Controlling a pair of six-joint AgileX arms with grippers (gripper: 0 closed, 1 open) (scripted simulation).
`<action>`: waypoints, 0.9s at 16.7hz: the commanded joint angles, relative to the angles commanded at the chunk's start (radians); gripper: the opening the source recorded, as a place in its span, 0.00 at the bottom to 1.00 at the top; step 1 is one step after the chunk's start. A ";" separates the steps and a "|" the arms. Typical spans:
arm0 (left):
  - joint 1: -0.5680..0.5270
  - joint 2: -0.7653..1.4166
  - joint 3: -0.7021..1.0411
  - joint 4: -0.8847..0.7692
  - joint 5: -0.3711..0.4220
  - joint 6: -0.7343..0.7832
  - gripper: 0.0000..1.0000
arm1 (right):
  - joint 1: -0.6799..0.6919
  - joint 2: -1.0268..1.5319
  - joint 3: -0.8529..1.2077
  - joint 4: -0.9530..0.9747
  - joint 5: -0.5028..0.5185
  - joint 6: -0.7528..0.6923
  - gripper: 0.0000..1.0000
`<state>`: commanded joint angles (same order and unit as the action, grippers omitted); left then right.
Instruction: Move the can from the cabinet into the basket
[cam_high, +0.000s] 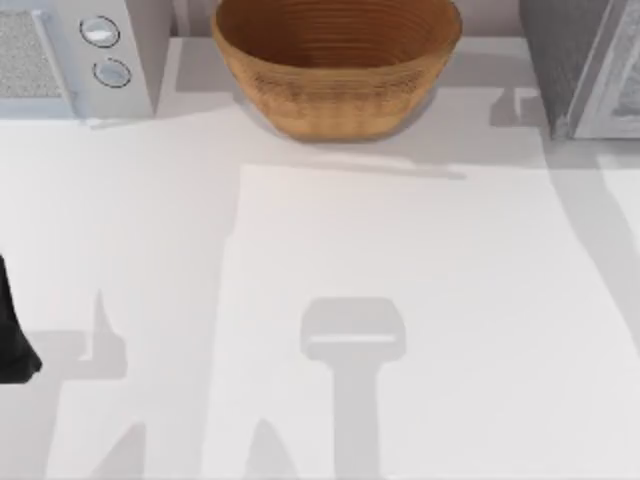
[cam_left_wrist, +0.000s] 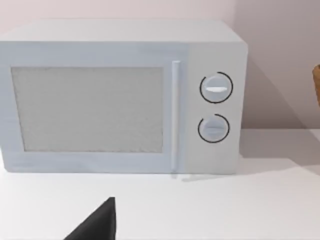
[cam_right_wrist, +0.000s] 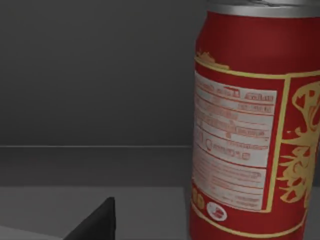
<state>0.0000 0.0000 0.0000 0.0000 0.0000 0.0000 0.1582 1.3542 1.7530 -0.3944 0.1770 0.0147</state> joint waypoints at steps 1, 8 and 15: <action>0.000 0.000 0.000 0.000 0.000 0.000 1.00 | -0.013 0.018 0.007 0.012 -0.011 -0.001 1.00; 0.000 0.000 0.000 0.000 0.000 0.000 1.00 | -0.033 0.048 0.019 0.032 -0.028 -0.002 1.00; 0.000 0.000 0.000 0.000 0.000 0.000 1.00 | -0.060 0.234 0.194 0.044 -0.050 -0.002 1.00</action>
<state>0.0000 0.0000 0.0000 0.0000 0.0000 0.0000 0.0986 1.5877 1.9472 -0.3501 0.1270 0.0130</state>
